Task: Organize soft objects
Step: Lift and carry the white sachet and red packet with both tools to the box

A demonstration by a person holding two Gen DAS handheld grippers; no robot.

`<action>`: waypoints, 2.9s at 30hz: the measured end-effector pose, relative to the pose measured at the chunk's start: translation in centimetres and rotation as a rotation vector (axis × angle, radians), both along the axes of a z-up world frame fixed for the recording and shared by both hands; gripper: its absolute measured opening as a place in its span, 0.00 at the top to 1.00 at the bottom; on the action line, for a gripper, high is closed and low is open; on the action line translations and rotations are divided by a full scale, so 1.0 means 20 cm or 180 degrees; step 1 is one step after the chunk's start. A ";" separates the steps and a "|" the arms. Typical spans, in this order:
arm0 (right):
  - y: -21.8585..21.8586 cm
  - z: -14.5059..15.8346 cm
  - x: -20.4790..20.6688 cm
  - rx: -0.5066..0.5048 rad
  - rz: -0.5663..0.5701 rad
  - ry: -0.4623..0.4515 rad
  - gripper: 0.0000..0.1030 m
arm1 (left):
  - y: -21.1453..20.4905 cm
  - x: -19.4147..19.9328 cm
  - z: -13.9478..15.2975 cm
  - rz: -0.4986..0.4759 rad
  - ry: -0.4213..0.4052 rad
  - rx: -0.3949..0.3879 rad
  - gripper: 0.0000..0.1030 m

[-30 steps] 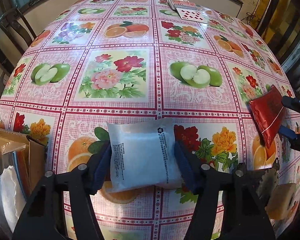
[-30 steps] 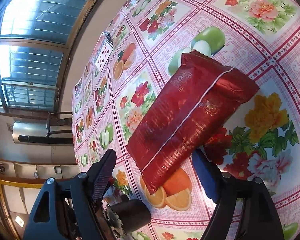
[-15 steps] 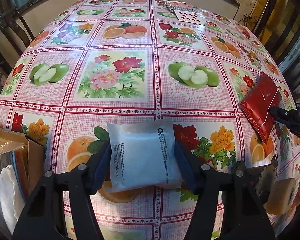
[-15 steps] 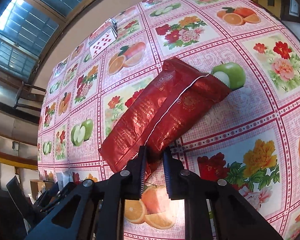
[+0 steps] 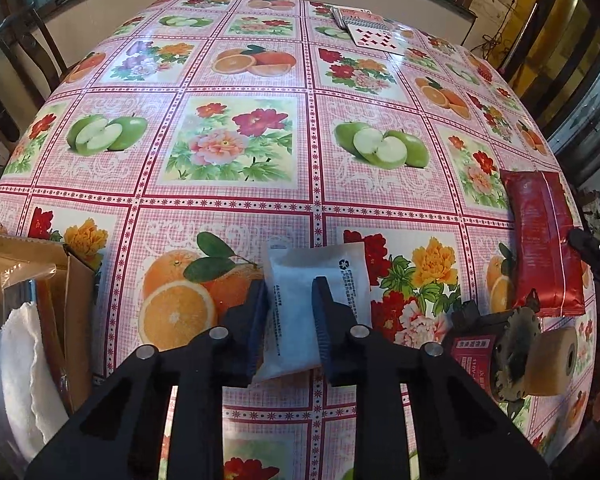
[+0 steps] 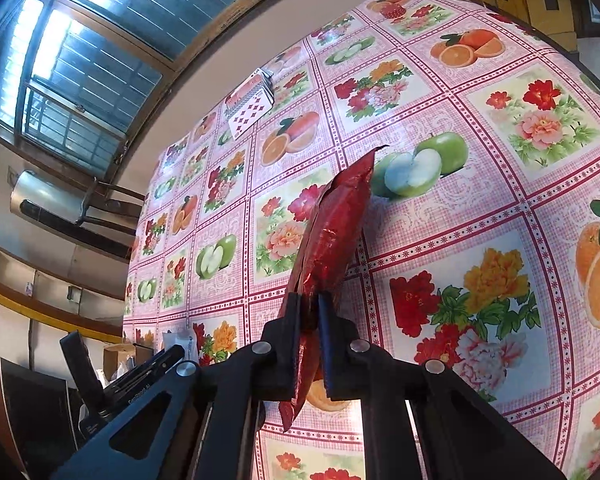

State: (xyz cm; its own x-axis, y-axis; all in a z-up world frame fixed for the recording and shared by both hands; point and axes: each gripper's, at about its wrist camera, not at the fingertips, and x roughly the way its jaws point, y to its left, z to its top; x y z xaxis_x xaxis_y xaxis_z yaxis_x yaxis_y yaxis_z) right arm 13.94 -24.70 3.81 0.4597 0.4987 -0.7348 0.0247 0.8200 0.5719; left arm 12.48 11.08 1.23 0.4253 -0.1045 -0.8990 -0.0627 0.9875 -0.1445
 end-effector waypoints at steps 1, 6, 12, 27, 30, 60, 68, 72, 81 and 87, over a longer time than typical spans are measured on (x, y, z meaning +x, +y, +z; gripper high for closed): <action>-0.01 0.01 -0.01 -0.0009 -0.0002 0.0007 0.92 | 0.00 0.00 0.00 -0.0013 0.0023 -0.0098 0.80; -0.03 0.01 -0.04 0.0021 0.0004 0.0022 0.92 | -0.08 0.00 -0.01 -0.0276 0.0111 -0.0275 0.26; -0.03 -0.02 -0.04 0.0069 0.0013 0.0044 0.91 | -0.14 0.00 -0.04 -0.0199 0.0080 -0.0058 0.18; -0.07 -0.04 -0.07 0.0282 -0.0037 -0.0037 0.93 | -0.10 -0.06 -0.01 -0.0270 0.0013 0.0022 0.97; -0.08 -0.01 -0.09 0.0308 -0.0061 -0.0087 0.97 | -0.10 -0.09 0.01 -0.0297 -0.0060 -0.0094 0.97; 0.26 -0.18 0.03 -0.1290 0.0242 0.0535 0.04 | -0.13 -0.15 -0.01 -0.0392 -0.0024 -0.0054 0.97; 0.29 -0.16 -0.04 -0.1711 0.0245 0.0301 0.43 | -0.14 -0.17 -0.01 -0.0476 -0.0011 -0.0027 0.98; 0.20 -0.14 -0.10 -0.1395 0.0184 0.0210 0.47 | -0.12 -0.20 -0.01 -0.0443 -0.0022 -0.0063 0.98; 0.12 -0.04 -0.23 -0.0928 0.0126 0.0007 0.52 | -0.06 -0.28 0.10 -0.0395 -0.0141 -0.0214 0.99; 0.10 0.13 -0.33 -0.0708 0.0179 -0.0205 0.52 | -0.01 -0.36 0.23 -0.0388 -0.0293 -0.0328 1.00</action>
